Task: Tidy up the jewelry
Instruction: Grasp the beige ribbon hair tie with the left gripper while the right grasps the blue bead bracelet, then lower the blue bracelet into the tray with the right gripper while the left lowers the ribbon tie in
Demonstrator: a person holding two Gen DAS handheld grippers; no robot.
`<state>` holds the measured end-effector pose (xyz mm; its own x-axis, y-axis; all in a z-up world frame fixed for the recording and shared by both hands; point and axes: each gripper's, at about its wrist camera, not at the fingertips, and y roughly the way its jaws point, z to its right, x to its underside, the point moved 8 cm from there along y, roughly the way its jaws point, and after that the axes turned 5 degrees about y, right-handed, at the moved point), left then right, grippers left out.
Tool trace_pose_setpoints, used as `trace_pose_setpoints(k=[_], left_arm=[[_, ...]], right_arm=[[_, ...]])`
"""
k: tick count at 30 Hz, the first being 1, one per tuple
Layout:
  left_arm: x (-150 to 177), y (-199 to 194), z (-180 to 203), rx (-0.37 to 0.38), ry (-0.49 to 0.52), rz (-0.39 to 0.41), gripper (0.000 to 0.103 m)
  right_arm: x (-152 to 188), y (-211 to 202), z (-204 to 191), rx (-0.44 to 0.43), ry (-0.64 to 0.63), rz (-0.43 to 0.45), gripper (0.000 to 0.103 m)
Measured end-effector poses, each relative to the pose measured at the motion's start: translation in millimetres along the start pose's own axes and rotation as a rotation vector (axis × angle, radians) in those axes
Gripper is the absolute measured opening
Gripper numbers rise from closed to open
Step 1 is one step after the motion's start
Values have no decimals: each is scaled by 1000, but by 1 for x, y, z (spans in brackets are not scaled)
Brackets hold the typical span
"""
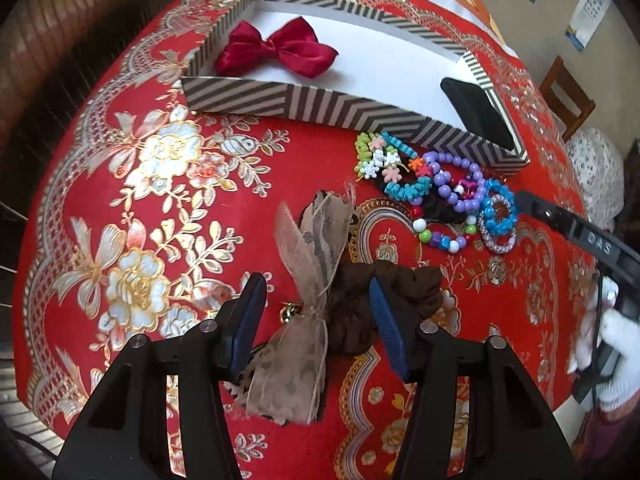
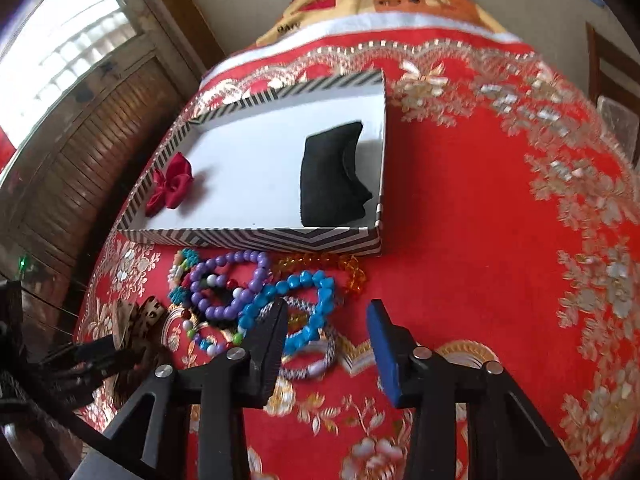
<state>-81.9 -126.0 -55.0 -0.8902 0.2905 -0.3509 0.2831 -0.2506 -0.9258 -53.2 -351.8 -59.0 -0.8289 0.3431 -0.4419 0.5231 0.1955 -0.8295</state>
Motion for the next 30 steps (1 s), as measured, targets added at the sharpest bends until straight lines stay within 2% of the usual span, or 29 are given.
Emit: trace_pose_setpoints(k=[4,6,7,10,13,24,30], left_arm=[[-2,9,-1,13,1,-14,52],[-4,10,-2,22,-6,-6,40],[-4,11,-1,27,4,-13,26],[-7,10,1,35,9,-16,19],[-10,2,4,55,7,-3,18],[-29,-55,3,78,-33,100,17],[-58,-79,3,66,-24,163,17]], right_arm=[[0,13,-4,-17,-29,-31,16],[3,10,-6,-4,-47,-18,12],[2,6,-6,-9,-45,-7,12],[-1,-12,-8,-43,-27,31,8],[-4,-32,-15,-81,-32,70,8],[-10,-85,-32,-138,-61,169,8],[-18,-97,-37,-156,-71,193,8]])
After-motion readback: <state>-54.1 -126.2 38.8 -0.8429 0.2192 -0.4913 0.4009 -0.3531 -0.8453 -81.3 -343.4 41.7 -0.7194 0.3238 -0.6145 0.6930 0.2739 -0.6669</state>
